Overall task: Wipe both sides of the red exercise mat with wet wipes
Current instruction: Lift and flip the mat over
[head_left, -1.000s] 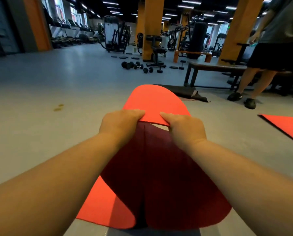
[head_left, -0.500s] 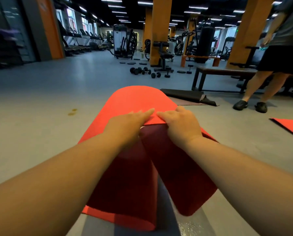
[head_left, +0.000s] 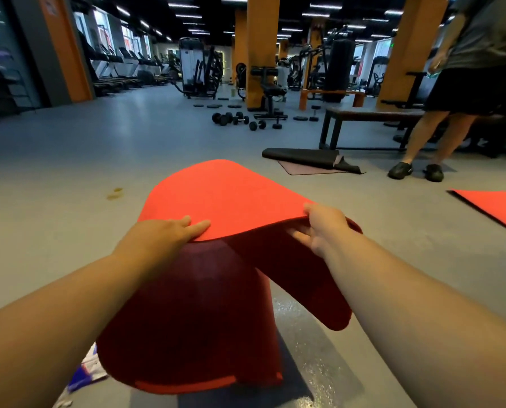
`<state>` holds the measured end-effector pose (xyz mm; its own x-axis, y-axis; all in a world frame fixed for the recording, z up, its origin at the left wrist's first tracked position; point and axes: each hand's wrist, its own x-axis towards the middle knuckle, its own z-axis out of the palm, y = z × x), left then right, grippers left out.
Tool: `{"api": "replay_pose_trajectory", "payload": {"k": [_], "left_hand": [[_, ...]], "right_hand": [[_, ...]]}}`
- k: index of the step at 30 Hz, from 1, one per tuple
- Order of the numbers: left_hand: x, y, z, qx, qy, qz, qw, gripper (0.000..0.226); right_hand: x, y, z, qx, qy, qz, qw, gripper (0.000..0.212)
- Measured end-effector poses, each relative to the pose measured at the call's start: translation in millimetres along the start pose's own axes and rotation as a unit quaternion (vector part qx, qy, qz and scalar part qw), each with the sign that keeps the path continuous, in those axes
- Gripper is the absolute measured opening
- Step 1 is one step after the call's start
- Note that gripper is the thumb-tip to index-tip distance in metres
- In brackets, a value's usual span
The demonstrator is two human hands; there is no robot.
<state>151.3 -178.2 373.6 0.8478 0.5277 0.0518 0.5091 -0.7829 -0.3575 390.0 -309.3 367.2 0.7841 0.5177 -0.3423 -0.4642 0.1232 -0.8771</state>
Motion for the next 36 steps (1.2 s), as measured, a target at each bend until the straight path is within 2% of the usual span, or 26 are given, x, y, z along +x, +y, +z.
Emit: {"api": "replay_pose_trajectory", "payload": {"k": [2,5,9,13,17,21,24,28,32,36], "left_hand": [[5.8,9.1,-3.5,0.011,0.016,0.038,0.999,0.072],[22.2,38.2,-8.8,0.011,-0.008,0.105,0.994,0.074],[62.3,97.9,-11.6,-0.020,-0.036,0.143,0.989,0.074],[117.9,183.1,-13.0,-0.068,-0.044,0.154,0.985,0.072],[179.9,271.6,-33.8,-0.137,-0.012,0.147,0.980,0.072],[237.6,355.9,-81.0,-0.183,0.080,0.125,0.972,0.079],[281.7,426.6,-125.9,-0.194,0.138,0.116,0.964,0.082],[327.9,544.0,-178.1,-0.213,0.149,0.139,0.956,0.092],[350.1,678.7,-208.1,-0.197,0.144,0.204,0.948,0.084],[363.9,795.7,-182.8,-0.208,0.114,0.243,0.941,0.072]], "right_hand": [[15.1,-3.1,-7.5,-0.001,0.033,-0.005,0.999,0.039],[29.6,-11.9,-36.4,-0.040,0.048,-0.024,0.998,0.043],[61.7,-25.7,-93.9,0.024,0.087,-0.023,0.996,0.062],[107.1,-68.6,-156.6,-0.058,0.066,-0.059,0.994,0.080],[148.4,-143.6,-222.3,-0.103,0.048,-0.134,0.985,0.073],[184.7,-231.9,-300.6,-0.107,0.042,-0.186,0.976,0.070],[204.6,-296.4,-376.2,-0.089,0.059,-0.215,0.971,0.074],[208.5,-360.2,-497.0,-0.061,0.105,-0.246,0.962,0.070],[211.9,-391.3,-624.6,-0.053,0.165,-0.238,0.956,0.069],[221.8,-357.6,-743.8,-0.030,0.240,-0.217,0.946,0.059]]}}
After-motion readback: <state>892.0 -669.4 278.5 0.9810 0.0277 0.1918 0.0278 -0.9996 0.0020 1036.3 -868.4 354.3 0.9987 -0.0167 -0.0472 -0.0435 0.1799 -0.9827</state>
